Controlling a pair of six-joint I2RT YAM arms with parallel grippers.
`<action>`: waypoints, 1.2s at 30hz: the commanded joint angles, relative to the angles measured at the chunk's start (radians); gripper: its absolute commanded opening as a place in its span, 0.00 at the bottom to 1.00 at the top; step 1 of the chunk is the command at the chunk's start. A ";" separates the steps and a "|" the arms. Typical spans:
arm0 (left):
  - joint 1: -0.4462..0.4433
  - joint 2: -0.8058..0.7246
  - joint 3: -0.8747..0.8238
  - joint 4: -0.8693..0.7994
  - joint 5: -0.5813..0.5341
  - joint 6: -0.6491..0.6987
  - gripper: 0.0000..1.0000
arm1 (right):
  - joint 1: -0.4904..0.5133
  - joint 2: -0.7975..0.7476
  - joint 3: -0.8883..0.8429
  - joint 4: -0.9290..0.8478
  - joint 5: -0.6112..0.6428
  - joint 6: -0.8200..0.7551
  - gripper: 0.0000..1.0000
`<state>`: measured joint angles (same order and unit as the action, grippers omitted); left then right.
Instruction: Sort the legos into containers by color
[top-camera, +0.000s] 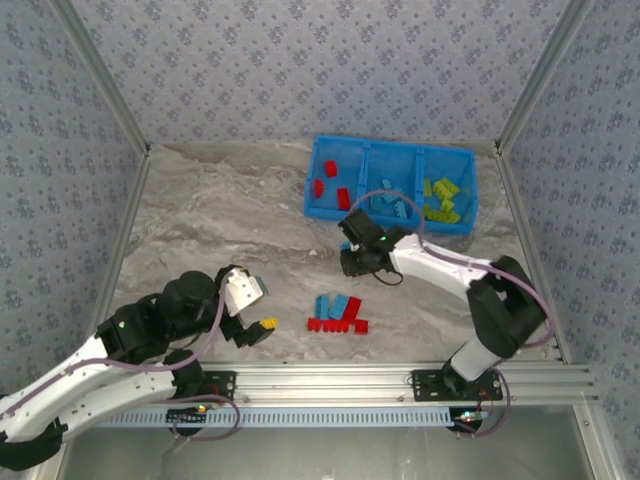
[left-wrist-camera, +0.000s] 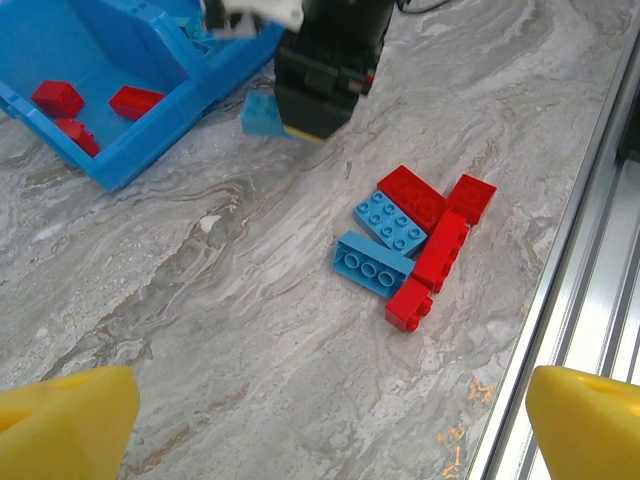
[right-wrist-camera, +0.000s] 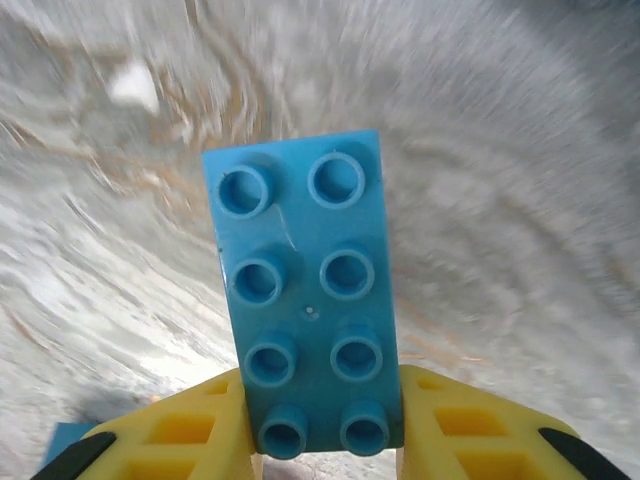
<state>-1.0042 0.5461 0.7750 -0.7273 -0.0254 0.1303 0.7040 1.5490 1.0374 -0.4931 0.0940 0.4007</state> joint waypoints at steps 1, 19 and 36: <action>0.030 -0.043 -0.016 0.065 0.054 -0.012 0.99 | -0.025 -0.095 0.046 -0.016 0.068 0.022 0.32; 0.287 -0.141 -0.072 0.219 0.196 -0.087 0.99 | -0.403 0.323 0.665 -0.126 0.018 -0.060 0.53; 0.299 -0.044 -0.083 0.238 0.453 -0.097 0.99 | -0.014 -0.477 -0.097 -0.294 0.125 0.369 0.67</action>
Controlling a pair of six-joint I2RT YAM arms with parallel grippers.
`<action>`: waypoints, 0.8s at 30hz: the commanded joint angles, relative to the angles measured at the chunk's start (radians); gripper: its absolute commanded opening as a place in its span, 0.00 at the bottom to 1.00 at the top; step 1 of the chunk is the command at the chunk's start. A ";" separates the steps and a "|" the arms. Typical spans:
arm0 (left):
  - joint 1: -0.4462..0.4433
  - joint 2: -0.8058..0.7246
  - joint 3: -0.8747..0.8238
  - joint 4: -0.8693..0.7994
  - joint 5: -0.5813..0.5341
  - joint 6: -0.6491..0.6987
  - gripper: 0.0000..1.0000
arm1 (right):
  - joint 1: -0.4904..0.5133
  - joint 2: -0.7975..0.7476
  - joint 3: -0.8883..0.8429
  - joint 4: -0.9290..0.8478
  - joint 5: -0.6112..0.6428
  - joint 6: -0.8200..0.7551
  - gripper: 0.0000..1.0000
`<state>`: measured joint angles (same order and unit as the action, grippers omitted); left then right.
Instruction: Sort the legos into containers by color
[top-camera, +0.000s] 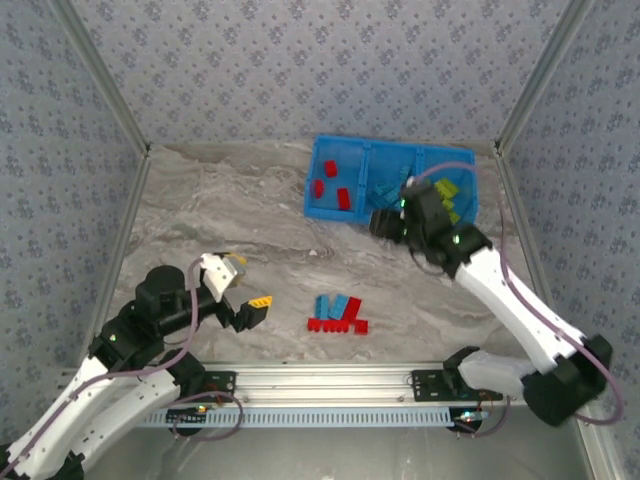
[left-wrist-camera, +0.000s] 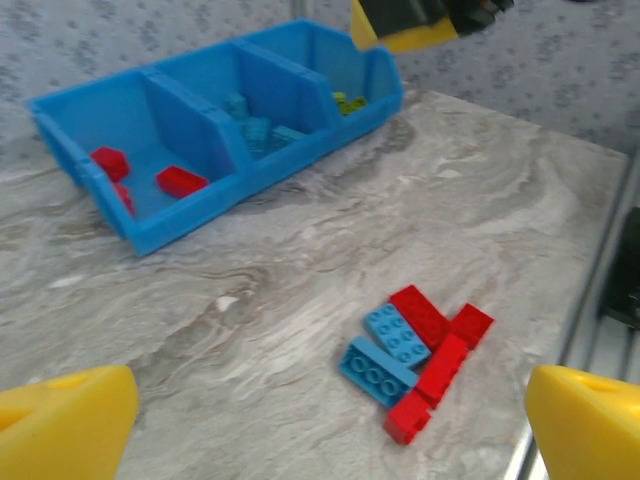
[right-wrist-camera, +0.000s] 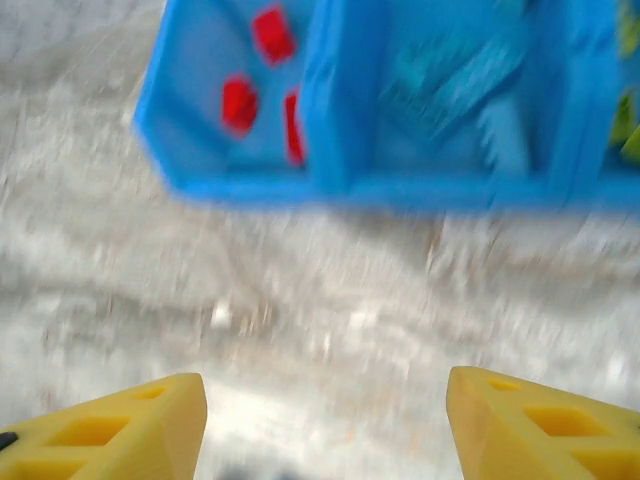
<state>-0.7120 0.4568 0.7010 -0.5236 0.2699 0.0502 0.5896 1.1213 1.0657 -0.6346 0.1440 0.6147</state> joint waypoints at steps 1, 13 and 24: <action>0.007 0.075 -0.006 0.035 0.200 -0.025 0.99 | 0.143 -0.075 -0.165 -0.176 0.070 0.193 0.67; -0.013 0.242 0.005 -0.035 0.382 0.006 0.99 | 0.545 0.110 -0.320 -0.055 -0.006 0.414 0.81; -0.023 0.218 0.001 -0.055 0.310 0.032 0.99 | 0.546 0.348 -0.272 -0.036 0.044 0.401 0.48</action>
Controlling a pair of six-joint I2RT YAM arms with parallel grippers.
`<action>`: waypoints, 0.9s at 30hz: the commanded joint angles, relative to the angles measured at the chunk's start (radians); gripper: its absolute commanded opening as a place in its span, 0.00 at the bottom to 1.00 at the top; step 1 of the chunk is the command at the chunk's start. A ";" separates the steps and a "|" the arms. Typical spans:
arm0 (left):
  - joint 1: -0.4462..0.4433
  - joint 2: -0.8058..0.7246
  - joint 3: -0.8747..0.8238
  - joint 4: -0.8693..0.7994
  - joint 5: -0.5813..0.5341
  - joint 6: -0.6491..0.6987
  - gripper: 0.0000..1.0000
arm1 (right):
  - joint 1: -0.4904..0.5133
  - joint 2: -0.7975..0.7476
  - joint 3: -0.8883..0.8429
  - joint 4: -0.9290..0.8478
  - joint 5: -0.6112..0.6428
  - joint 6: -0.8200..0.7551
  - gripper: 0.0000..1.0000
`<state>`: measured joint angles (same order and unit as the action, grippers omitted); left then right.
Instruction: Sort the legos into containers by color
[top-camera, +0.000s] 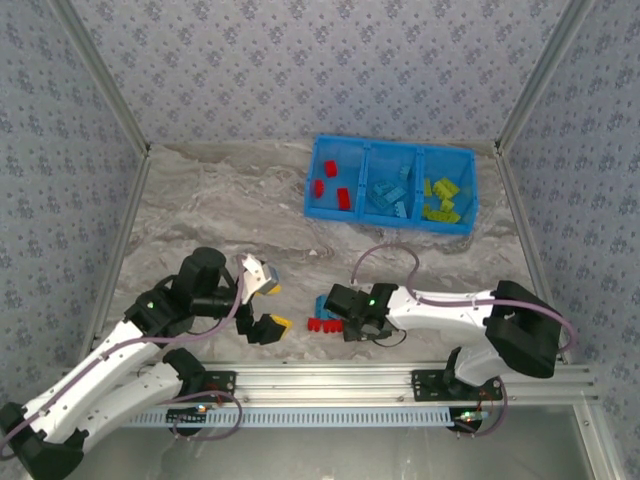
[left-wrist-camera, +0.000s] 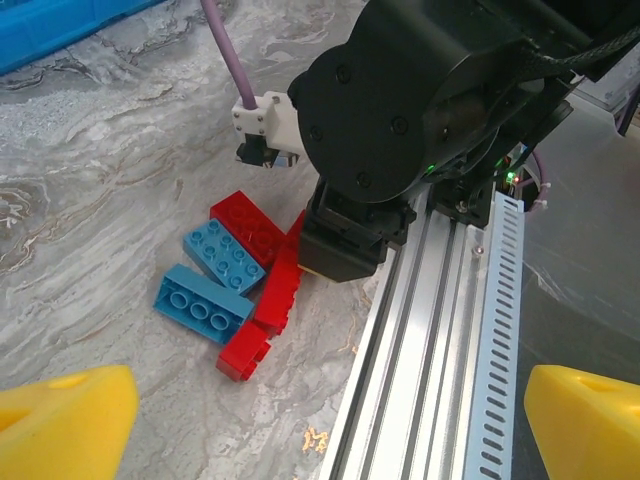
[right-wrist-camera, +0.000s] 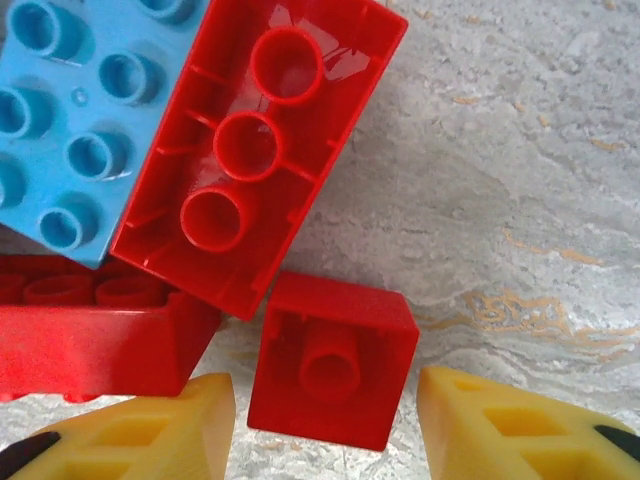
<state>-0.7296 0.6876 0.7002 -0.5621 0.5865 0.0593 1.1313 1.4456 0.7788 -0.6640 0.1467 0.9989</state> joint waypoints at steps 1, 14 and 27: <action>-0.005 -0.015 0.003 -0.016 -0.012 0.024 0.99 | 0.005 0.029 0.011 -0.005 0.044 0.020 0.45; -0.004 -0.073 0.004 -0.017 -0.195 0.024 0.99 | -0.007 -0.106 0.187 -0.184 0.305 -0.070 0.27; 0.046 -0.129 0.004 -0.048 -0.594 -0.007 0.99 | -0.473 0.361 0.794 0.183 0.144 -0.604 0.27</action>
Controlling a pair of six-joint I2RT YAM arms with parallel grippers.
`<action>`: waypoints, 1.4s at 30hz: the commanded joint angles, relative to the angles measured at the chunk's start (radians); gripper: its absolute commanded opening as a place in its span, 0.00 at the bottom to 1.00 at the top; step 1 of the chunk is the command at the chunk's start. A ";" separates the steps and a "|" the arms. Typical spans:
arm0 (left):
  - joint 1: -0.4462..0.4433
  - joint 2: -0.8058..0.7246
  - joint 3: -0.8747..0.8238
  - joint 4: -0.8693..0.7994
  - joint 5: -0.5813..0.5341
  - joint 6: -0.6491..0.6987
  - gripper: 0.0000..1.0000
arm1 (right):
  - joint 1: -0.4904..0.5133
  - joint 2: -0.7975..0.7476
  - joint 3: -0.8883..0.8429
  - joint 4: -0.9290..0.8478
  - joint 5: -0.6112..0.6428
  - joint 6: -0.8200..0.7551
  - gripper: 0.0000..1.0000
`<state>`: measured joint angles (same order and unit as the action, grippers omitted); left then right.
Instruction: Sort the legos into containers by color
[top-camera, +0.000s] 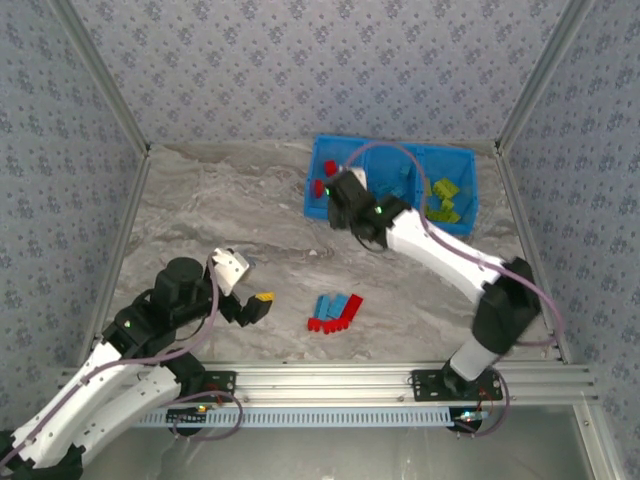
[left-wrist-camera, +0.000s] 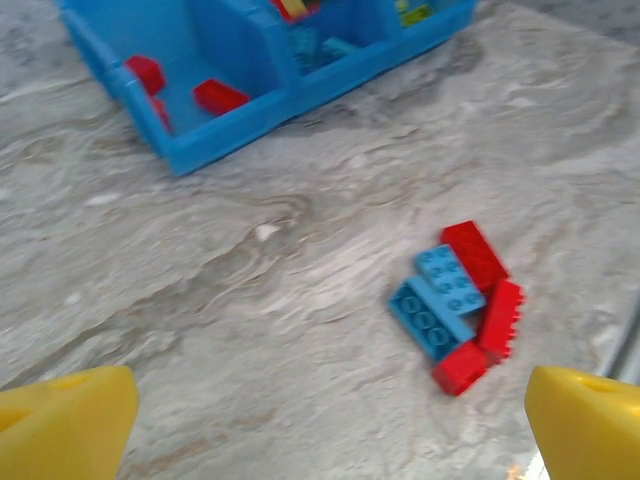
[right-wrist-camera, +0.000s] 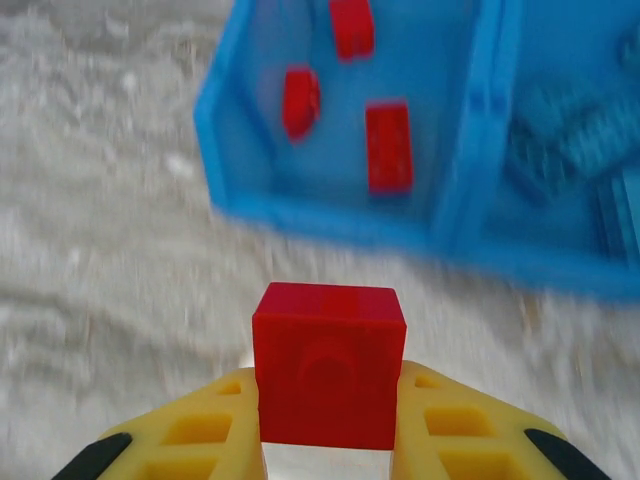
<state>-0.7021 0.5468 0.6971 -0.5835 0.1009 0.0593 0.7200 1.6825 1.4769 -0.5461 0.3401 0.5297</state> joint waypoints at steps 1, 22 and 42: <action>0.026 0.017 0.007 -0.031 -0.109 -0.005 0.99 | -0.090 0.192 0.161 0.053 -0.072 -0.139 0.27; 0.030 0.216 0.130 -0.109 -0.245 -0.493 0.95 | -0.176 0.136 0.343 -0.140 -0.246 -0.208 0.56; -0.308 0.901 0.201 0.284 -0.251 -0.911 0.77 | 0.114 -0.685 -0.478 -0.445 -0.250 0.037 0.86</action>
<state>-0.9947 1.4067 0.8635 -0.4118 -0.1684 -0.7834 0.8299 1.0401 1.0103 -0.9337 0.0635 0.4980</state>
